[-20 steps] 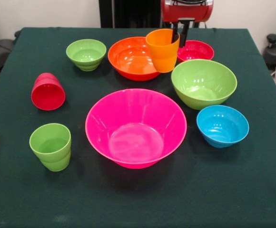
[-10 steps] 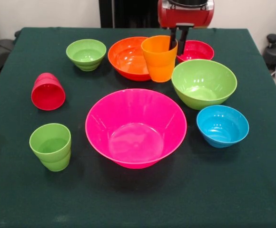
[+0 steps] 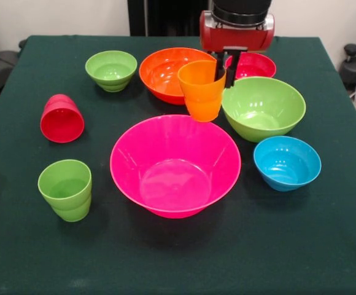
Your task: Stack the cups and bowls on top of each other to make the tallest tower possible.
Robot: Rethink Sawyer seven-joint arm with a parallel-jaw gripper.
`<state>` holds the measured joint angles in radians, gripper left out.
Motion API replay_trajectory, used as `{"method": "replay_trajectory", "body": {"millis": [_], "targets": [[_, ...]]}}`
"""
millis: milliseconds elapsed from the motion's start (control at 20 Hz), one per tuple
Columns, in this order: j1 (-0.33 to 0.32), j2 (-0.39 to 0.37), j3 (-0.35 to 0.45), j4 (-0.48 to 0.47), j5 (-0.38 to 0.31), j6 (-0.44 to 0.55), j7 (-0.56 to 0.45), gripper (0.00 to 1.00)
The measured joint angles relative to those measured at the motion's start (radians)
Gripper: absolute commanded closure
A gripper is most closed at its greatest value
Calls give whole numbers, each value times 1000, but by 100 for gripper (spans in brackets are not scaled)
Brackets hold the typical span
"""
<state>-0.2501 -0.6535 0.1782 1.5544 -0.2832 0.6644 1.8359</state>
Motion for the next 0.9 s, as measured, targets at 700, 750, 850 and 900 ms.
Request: {"method": "replay_trajectory", "body": {"millis": [700,750,850,900], "targets": [[-2,64,1,-107,0,38,0,100],[-3,67,1,-111,0,38,0,100],[-6,73,1,-120,0,38,0,100],[-9,81,1,-129,-1,38,0,100]]}}
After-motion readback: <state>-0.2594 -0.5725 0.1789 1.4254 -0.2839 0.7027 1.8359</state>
